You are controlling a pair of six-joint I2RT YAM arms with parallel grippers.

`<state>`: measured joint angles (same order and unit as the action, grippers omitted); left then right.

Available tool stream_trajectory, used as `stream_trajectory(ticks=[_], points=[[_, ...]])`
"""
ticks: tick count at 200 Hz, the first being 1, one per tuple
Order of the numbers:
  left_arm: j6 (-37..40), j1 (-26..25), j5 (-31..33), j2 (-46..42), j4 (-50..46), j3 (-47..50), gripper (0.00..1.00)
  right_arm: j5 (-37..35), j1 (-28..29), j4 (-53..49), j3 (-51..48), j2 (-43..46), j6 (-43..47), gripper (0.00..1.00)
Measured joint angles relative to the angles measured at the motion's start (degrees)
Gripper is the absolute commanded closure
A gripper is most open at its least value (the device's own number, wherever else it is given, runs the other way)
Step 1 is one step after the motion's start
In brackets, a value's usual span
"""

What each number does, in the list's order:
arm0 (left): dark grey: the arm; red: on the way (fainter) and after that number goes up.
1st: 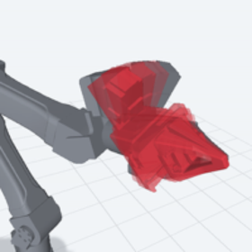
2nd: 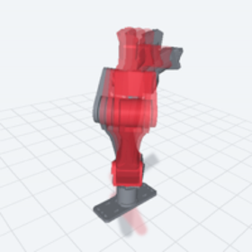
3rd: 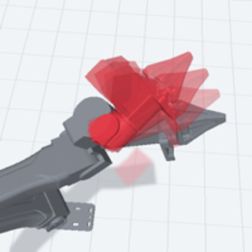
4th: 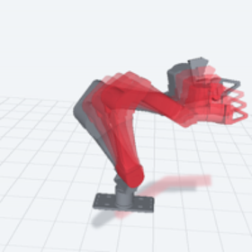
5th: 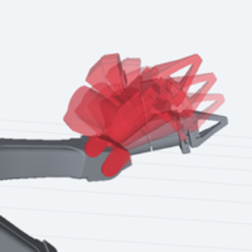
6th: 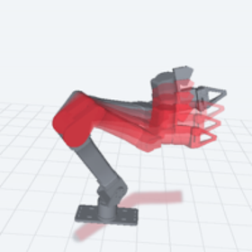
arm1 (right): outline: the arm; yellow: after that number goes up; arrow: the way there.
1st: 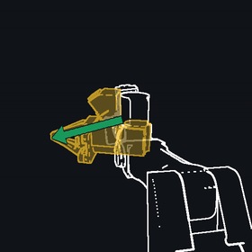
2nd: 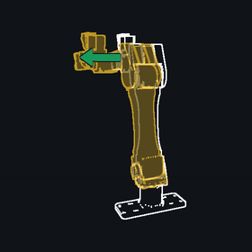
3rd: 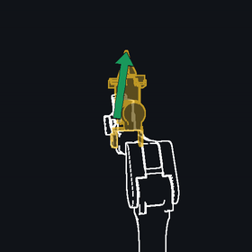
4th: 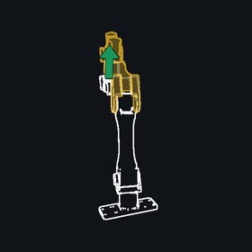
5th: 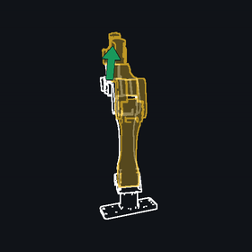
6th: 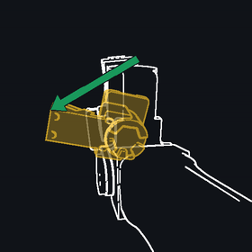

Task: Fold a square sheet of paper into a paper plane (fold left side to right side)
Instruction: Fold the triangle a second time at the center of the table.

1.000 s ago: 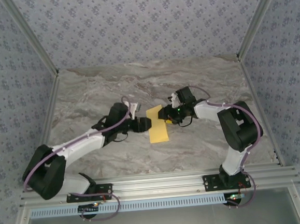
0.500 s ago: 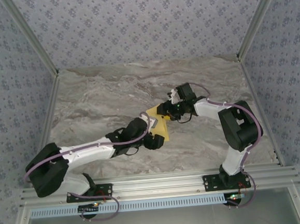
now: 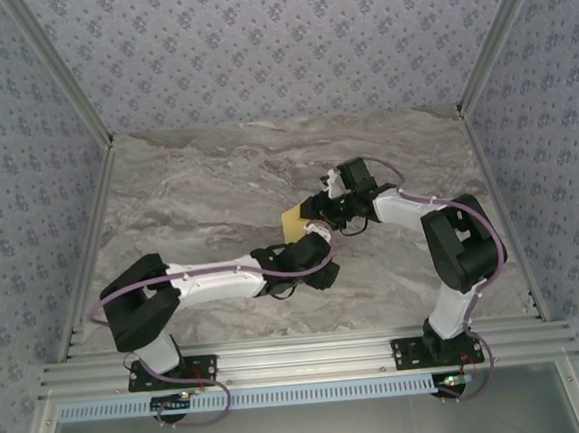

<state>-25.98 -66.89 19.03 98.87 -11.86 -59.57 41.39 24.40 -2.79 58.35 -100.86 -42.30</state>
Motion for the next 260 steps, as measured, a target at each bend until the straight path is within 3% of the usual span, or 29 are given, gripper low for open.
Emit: stream_trajectory(ticks=[56,94,142,197,260], points=[[-0.44,-0.39,6.36,3.06,-5.35,-2.99,0.27,0.00,0.13,0.00,0.00,-0.26,-0.22,0.55],[-0.35,-0.42,7.23,3.30,-6.21,-3.58,0.40,0.00,0.13,-0.02,0.00,-0.52,-0.20,0.55],[-0.33,-0.92,7.30,1.97,-5.70,-2.97,0.68,-0.09,0.13,-1.60,0.09,-0.57,-0.11,0.55],[-0.11,-1.01,7.37,-1.03,-4.94,-2.14,0.80,-0.26,0.11,-2.84,0.48,-1.29,0.72,0.55],[0.02,-1.01,7.28,-1.07,-4.48,-1.88,1.00,-0.42,0.13,-3.28,1.18,-1.57,1.18,0.55]])
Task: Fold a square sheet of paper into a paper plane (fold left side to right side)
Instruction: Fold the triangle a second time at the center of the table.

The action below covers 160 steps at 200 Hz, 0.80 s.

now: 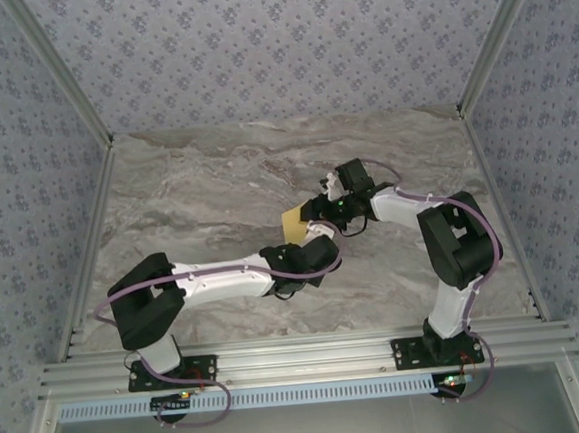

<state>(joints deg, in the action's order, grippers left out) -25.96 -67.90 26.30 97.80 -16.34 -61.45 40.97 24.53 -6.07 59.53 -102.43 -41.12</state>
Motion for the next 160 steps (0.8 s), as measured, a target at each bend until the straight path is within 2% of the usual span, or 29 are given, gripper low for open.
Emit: stream_trajectory(ticks=[55,115,160], points=[[0.00,0.44,-2.86,-0.98,1.95,2.34,1.00,0.02,-0.09,-0.24,0.37,0.00,0.44,0.51],[-1.53,6.34,-13.64,-6.75,8.33,7.74,1.00,0.15,-3.58,-1.60,2.67,2.60,2.86,0.35],[-3.69,11.08,-22.64,-8.85,13.33,11.93,1.00,-1.11,-6.10,-1.40,-0.61,10.91,6.05,0.36]])
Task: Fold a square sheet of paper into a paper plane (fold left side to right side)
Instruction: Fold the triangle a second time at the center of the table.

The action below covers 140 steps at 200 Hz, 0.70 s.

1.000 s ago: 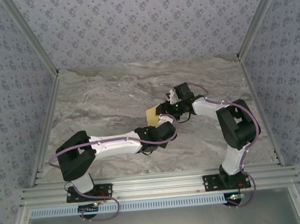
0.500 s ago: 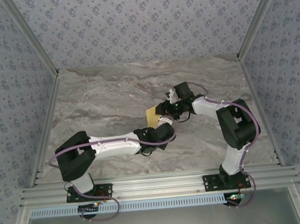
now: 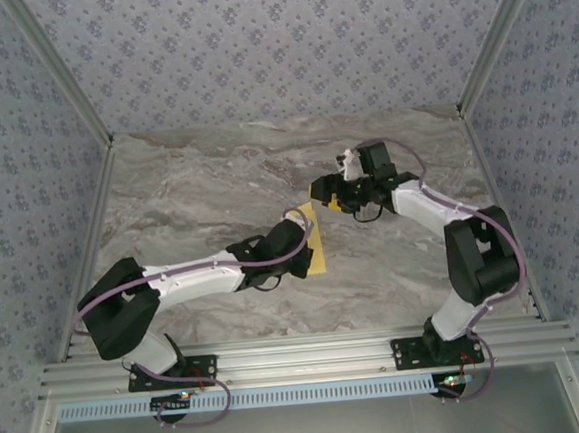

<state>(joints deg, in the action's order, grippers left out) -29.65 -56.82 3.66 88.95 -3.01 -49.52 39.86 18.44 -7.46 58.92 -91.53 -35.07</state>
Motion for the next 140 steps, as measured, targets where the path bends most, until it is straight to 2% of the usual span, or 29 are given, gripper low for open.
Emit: stream_trajectory(ticks=[15,36,89,140], points=[[-0.42,1.60,-2.43,-0.55,0.44,0.98,1.00,-0.55,-0.31,0.07,-3.08,2.60,1.18,0.45],[-0.46,3.87,-5.42,-1.38,1.31,2.40,1.00,-1.70,-0.28,-0.02,-8.20,4.94,2.36,0.51],[-2.23,9.57,-13.99,-2.93,4.83,5.99,1.00,-4.50,3.32,1.38,-18.18,6.01,2.47,0.55],[-4.15,9.90,-19.06,-2.95,8.66,6.03,1.00,-6.29,6.19,3.85,-19.78,5.97,1.92,0.58]])
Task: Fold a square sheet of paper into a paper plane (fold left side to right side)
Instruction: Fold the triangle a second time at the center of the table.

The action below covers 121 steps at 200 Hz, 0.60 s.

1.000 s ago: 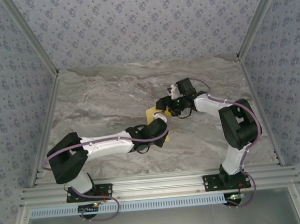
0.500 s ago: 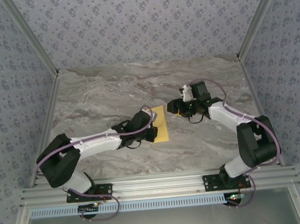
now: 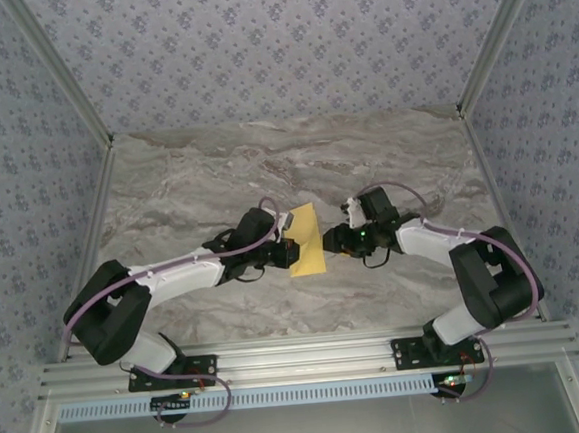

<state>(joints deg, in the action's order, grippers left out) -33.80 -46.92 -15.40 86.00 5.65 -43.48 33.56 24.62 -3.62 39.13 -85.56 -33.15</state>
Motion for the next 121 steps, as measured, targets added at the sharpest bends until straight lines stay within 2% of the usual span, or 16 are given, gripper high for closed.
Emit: stream_trajectory(ticks=[68,121], points=[[-0.61,0.79,0.42,0.00,-1.46,0.00,1.00,-2.21,2.49,0.94,0.13,-4.11,-0.70,0.66],[0.33,2.45,1.27,0.00,-3.08,0.04,1.00,-4.57,3.85,-1.97,1.92,-7.02,-0.66,0.66]])
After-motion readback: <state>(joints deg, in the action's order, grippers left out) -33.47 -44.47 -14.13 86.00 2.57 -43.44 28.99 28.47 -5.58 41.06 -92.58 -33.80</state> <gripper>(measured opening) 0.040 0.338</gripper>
